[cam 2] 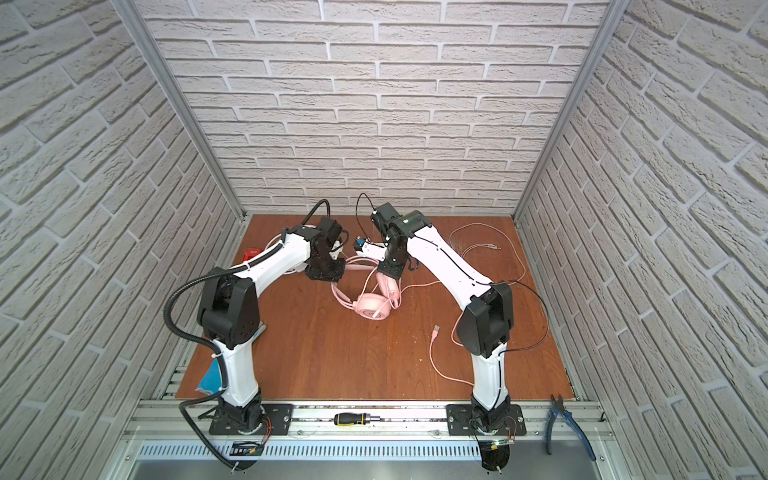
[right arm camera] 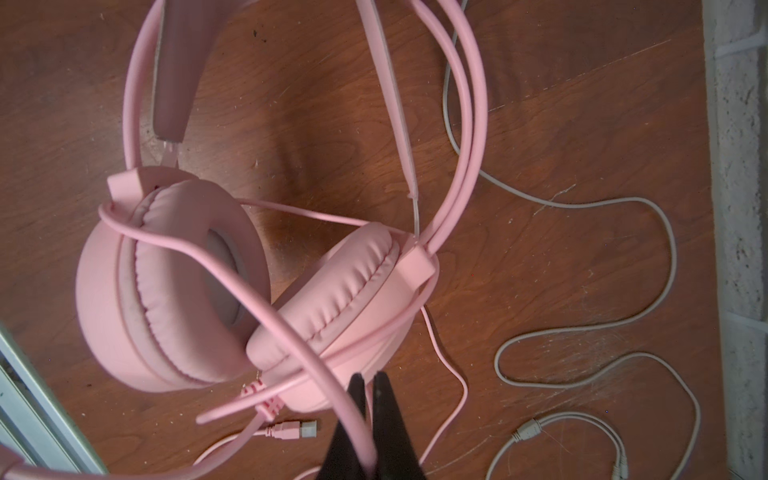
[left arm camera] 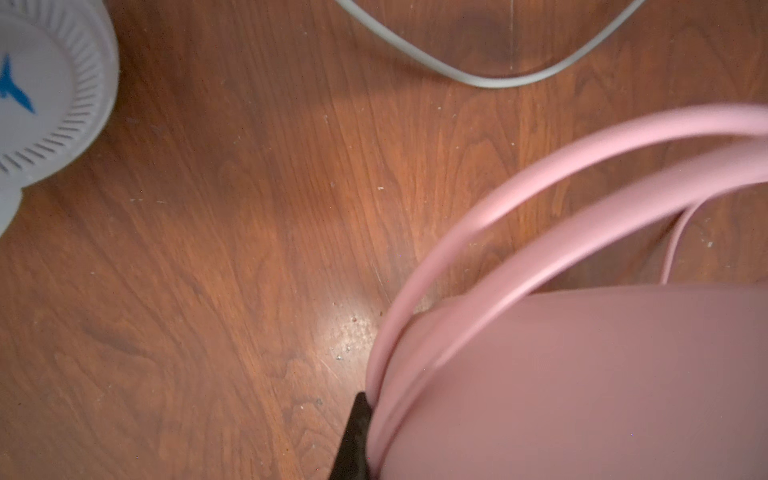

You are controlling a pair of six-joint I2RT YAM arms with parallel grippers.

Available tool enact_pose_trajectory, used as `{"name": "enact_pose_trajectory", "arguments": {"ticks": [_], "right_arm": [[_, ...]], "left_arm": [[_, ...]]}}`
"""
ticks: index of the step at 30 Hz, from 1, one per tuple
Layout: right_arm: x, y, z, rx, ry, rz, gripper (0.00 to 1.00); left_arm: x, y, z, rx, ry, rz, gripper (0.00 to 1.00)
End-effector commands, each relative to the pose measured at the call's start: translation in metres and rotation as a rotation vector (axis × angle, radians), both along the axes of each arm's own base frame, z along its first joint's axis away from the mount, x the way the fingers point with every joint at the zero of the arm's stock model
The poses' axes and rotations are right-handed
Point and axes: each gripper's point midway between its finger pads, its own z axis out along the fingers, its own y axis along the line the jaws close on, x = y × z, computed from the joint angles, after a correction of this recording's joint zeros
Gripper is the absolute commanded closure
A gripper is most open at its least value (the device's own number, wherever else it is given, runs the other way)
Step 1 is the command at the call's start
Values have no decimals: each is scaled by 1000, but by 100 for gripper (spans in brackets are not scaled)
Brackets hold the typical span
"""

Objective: Wrap the headphones

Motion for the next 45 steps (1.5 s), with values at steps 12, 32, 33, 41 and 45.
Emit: {"name": "enact_pose_trajectory", "arguments": {"ticks": [12, 32, 33, 41, 45], "right_arm": [[40, 6, -17, 261, 125, -247, 90], [47, 4, -47, 457, 230, -427, 74], [46, 4, -50, 461, 234, -436, 73], [35, -6, -80, 492, 280, -528, 70], [33, -8, -93, 498, 292, -559, 67]], "left_arm": [[-27, -12, 22, -90, 18, -91, 100], [-33, -24, 41, -201, -7, -137, 100], [-33, -25, 42, -207, -7, -139, 100], [-34, -27, 50, -245, -18, -131, 100], [-30, -30, 54, -288, -27, -118, 100]]}}
